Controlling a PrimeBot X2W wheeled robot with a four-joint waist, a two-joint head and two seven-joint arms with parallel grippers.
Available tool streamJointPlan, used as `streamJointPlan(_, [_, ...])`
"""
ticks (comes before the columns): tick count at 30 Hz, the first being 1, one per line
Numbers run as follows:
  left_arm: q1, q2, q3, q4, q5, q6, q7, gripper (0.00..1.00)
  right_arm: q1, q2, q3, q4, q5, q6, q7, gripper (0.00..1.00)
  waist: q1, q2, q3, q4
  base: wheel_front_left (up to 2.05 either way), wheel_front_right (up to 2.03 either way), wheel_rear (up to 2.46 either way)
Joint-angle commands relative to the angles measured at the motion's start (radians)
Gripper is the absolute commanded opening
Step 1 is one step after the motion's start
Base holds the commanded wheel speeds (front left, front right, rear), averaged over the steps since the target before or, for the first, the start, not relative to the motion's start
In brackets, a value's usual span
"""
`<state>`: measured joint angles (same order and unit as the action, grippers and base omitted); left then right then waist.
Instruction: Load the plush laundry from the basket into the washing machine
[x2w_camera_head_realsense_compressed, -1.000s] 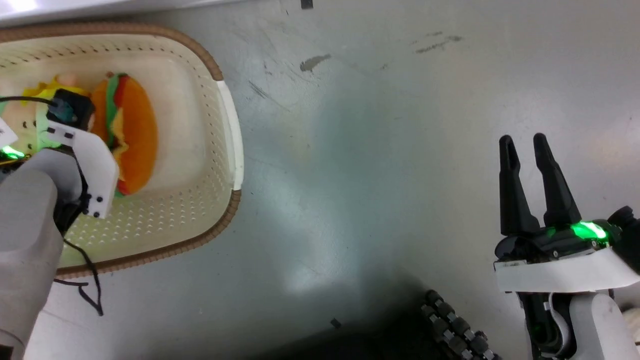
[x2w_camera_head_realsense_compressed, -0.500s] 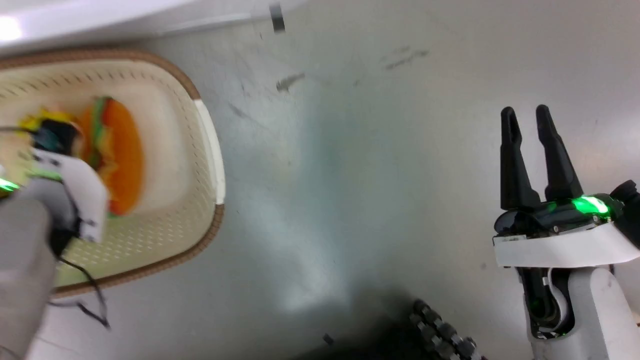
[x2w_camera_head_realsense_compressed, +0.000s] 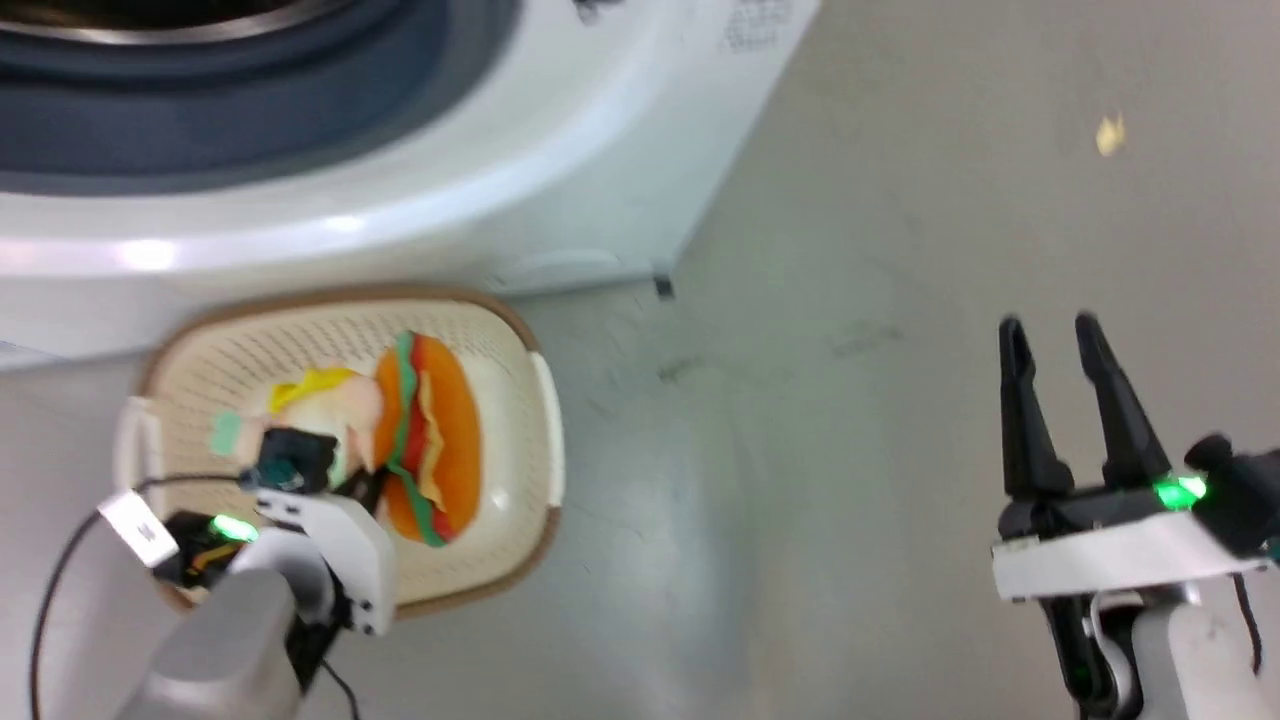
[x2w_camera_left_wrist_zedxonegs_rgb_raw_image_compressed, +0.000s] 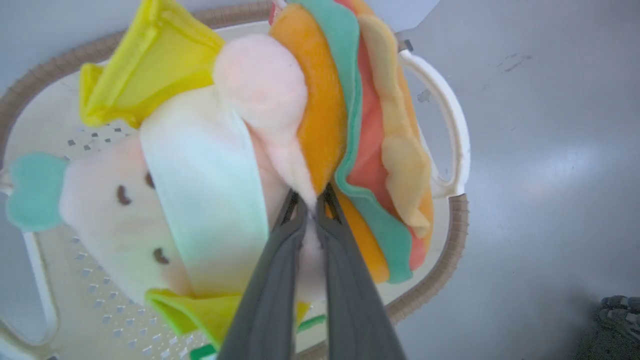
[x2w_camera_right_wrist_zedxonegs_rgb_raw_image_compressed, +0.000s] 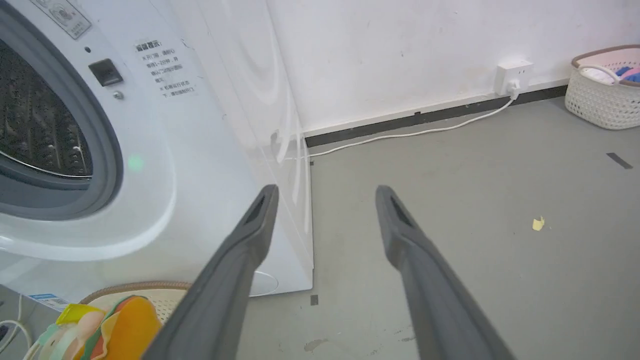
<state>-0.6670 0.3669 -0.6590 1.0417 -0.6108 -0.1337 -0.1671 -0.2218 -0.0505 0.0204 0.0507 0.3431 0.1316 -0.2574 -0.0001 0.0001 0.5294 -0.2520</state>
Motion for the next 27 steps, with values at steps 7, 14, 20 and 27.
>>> streamJointPlan(7, [0.079,-0.041,0.025,-0.065,-0.010,0.015,-0.089,0.00,0.070,0.000,-0.036,0.027,-0.031,-0.001,-0.004,1.00,0.0001,-0.0001,-0.230,0.149,0.00,0.00,0.00])
streamJointPlan(14, [0.186,-0.022,0.152,-0.361,0.049,0.091,-0.094,0.00,0.121,0.000,-0.041,0.031,-0.042,-0.001,-0.004,1.00,0.0001,-0.0001,-0.305,0.184,0.00,0.00,0.00])
streamJointPlan(20, [0.258,-0.016,0.273,-0.628,0.134,0.140,-0.094,0.00,0.129,0.000,-0.028,0.023,-0.050,-0.001,-0.004,1.00,0.0001,-0.0001,-0.307,0.181,0.00,0.00,0.00])
streamJointPlan(27, [0.218,-0.007,0.388,-0.801,0.179,0.158,-0.095,0.00,0.108,0.000,-0.010,0.004,-0.043,-0.001,-0.004,1.00,0.0001,-0.0001,-0.215,0.141,0.00,0.00,0.00])
